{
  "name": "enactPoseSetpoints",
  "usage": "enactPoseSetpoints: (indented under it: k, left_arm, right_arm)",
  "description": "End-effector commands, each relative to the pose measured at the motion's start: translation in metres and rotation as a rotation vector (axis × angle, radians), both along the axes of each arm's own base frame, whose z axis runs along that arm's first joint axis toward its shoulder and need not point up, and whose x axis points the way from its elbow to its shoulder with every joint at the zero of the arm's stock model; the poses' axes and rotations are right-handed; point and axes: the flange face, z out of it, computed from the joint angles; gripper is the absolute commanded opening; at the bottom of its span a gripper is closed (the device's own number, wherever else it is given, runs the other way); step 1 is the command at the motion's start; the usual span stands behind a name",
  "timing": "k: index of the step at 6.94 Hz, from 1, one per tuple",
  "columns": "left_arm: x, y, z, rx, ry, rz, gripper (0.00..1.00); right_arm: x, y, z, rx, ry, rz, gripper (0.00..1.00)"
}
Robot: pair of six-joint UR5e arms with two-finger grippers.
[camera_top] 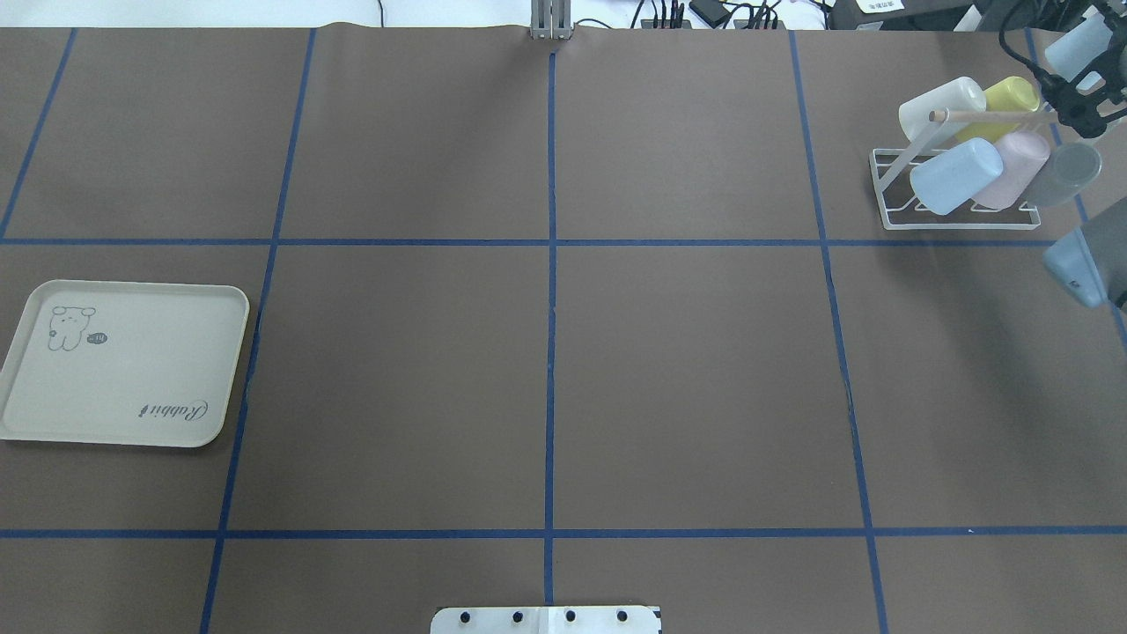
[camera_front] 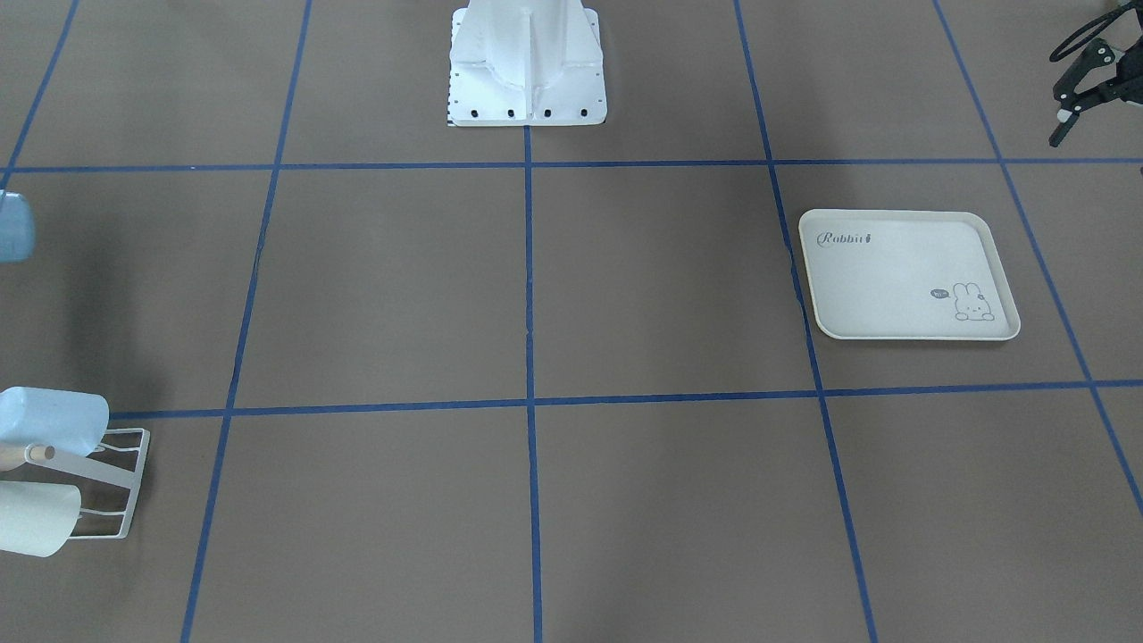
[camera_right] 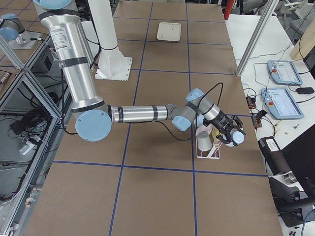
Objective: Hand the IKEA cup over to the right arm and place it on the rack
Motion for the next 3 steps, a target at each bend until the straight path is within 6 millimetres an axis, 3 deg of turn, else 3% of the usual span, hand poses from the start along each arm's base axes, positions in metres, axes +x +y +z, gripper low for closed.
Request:
enactPoseSetpoints:
  k: [1,3]
  left_arm:
    - [-0.0004,0.0004,0.0002,-0.001,0.0,-0.001,1.0]
    - [-0.0003,0.0002,0.001,-0.002,-0.001,-0.001,1.0]
  right_arm:
    - [-0.0143,0.0068,0.0035,0.01,0.032,0.0,0.0]
    - [-0.0207,0.0129,0.0106,0.006,0.054,0.0,0.0]
